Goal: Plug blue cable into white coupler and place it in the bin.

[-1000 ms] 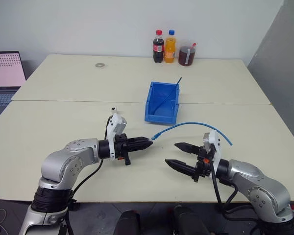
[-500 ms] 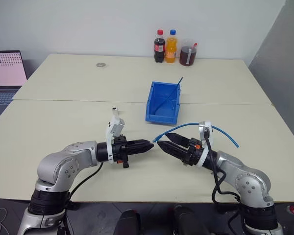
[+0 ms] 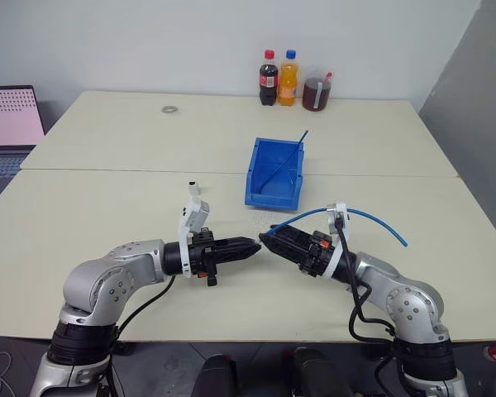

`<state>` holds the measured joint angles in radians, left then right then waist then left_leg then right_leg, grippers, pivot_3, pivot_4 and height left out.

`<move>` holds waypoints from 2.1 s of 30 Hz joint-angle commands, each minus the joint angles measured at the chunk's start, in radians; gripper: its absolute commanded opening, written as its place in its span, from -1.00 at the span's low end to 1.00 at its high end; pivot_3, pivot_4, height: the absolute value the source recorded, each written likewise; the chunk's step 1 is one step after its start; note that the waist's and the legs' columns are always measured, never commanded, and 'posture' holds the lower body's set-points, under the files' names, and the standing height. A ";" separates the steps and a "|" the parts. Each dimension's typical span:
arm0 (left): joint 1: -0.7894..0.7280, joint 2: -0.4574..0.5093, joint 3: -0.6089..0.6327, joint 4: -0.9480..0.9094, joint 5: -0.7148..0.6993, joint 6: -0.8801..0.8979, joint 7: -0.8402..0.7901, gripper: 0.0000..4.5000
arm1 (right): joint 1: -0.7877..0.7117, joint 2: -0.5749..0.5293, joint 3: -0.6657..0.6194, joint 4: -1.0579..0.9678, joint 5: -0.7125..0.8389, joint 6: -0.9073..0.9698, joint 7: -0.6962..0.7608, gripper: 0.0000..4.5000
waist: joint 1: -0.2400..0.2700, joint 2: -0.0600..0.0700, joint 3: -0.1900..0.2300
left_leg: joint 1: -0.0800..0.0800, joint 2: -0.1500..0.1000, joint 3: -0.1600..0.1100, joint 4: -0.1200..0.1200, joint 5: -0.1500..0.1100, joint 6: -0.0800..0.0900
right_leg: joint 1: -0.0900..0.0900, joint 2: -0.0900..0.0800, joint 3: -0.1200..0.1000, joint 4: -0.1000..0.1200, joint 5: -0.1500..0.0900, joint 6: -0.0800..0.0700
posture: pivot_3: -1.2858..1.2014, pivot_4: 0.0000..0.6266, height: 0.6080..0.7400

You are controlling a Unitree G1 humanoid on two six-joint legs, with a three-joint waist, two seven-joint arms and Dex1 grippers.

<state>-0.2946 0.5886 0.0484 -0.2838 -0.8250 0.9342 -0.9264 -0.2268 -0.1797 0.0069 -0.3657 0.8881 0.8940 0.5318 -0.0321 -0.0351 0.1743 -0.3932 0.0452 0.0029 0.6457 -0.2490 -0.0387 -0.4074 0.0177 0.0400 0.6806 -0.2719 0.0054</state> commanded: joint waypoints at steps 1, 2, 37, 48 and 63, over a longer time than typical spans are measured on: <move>-0.001 0.001 0.017 -0.035 -0.033 -0.013 -0.012 -0.92 | -0.022 0.001 -0.001 -0.015 0.037 -0.005 0.016 -0.01 | 0.000 0.000 0.000 | 0.000 0.000 0.000 0.000 0.000 0.000 | 0.000 0.000 0.000 0.000 0.000 0.000 | 0.03 -0.52 1.00; -0.001 0.002 0.017 -0.036 -0.035 -0.012 -0.013 -0.92 | -0.022 0.002 -0.001 -0.016 0.037 -0.005 0.016 -0.14 | 0.000 0.000 0.000 | 0.000 0.000 0.000 0.000 0.000 0.000 | 0.000 0.000 0.000 0.000 0.000 0.000 | 0.03 -0.52 1.00; 0.123 0.061 0.056 -0.107 0.107 -0.152 0.085 1.00 | -0.022 -0.091 -0.027 0.035 -0.011 -0.075 0.054 -0.94 | -0.001 0.001 0.000 | -0.003 0.001 0.001 -0.001 0.000 0.000 | -0.004 -0.001 0.001 -0.001 0.000 0.000 | 0.03 -0.52 1.00; 0.095 -0.029 -0.013 -0.022 0.692 -0.322 0.663 1.00 | -0.019 -0.135 -0.010 0.064 -0.061 -0.116 0.088 -0.94 | 0.003 0.000 0.000 | -0.003 0.001 0.000 -0.001 0.000 0.000 | -0.004 -0.002 0.001 -0.001 0.000 0.000 | 0.03 -0.52 1.00; -0.235 -0.221 0.035 0.302 0.733 -0.137 0.850 1.00 | -0.032 -0.136 -0.009 0.048 -0.071 -0.118 0.087 -0.94 | 0.000 -0.001 0.000 | -0.005 -0.001 0.000 0.000 0.000 0.000 | -0.004 -0.001 0.000 -0.001 0.001 0.002 | 0.03 -0.52 1.00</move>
<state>-0.4879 0.3648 0.0749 -0.0025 -0.1112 0.8038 -0.0874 -0.2501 -0.3129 0.0171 -0.2768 0.8072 0.7913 0.6115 -0.0320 -0.0357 0.1747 -0.3985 0.0446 0.0030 0.6458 -0.2490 -0.0387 -0.4112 0.0164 0.0398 0.6798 -0.2709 0.0071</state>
